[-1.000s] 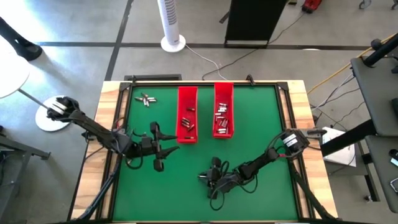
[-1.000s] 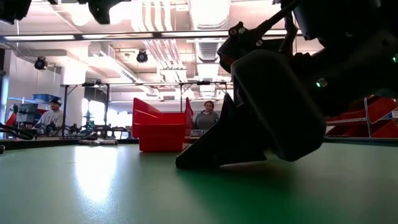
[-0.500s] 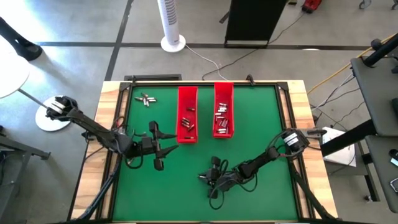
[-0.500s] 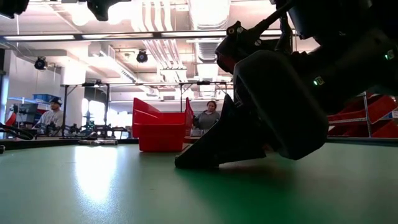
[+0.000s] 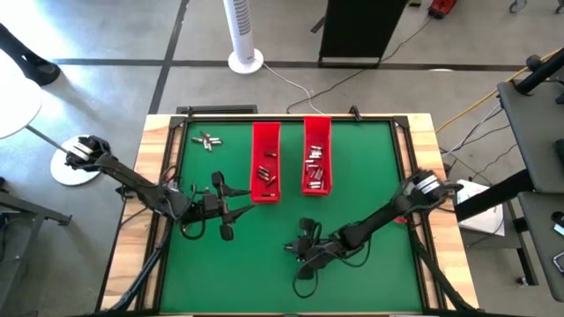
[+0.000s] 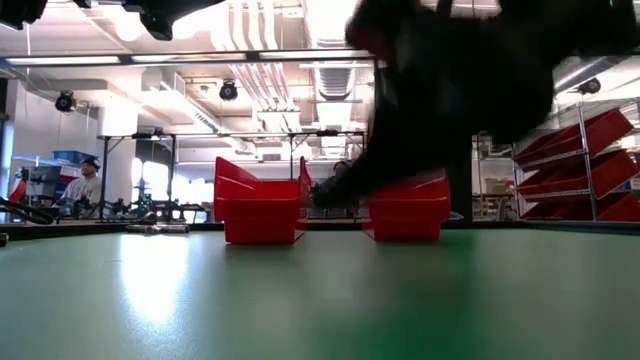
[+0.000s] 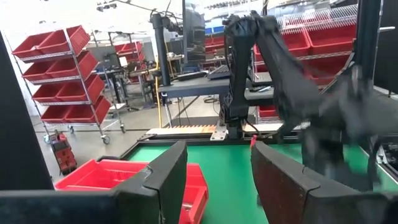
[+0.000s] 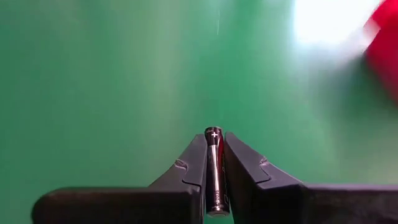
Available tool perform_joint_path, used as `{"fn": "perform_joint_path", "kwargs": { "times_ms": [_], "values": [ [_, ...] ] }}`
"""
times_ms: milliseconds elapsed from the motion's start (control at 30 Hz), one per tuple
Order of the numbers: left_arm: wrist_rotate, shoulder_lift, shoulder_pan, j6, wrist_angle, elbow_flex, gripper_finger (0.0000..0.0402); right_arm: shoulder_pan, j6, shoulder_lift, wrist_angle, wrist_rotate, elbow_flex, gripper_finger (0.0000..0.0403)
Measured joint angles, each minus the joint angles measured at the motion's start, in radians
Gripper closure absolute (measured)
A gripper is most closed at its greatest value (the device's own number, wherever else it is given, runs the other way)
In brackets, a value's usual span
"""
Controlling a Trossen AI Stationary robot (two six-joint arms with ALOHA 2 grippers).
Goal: Sort batteries
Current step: Put the silver battery into the right red bin
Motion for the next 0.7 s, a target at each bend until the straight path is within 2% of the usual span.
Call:
{"fn": "perform_joint_path", "kwargs": {
  "times_ms": [333,500,700],
  "values": [
    [-0.001,0.003,0.0,0.004,-0.007,0.0,0.0242,-0.065,-0.109,-0.26,-0.549,0.024,0.155,0.0375],
    [-0.001,0.004,0.0,0.006,-0.014,0.0,0.0242,-0.157,-0.114,-0.308,-0.785,0.027,0.17,0.0375],
    [-0.001,0.004,0.0,0.007,-0.022,0.0,0.0242,-0.287,-0.164,-0.323,-0.95,0.026,0.158,0.0374]
  ]
}}
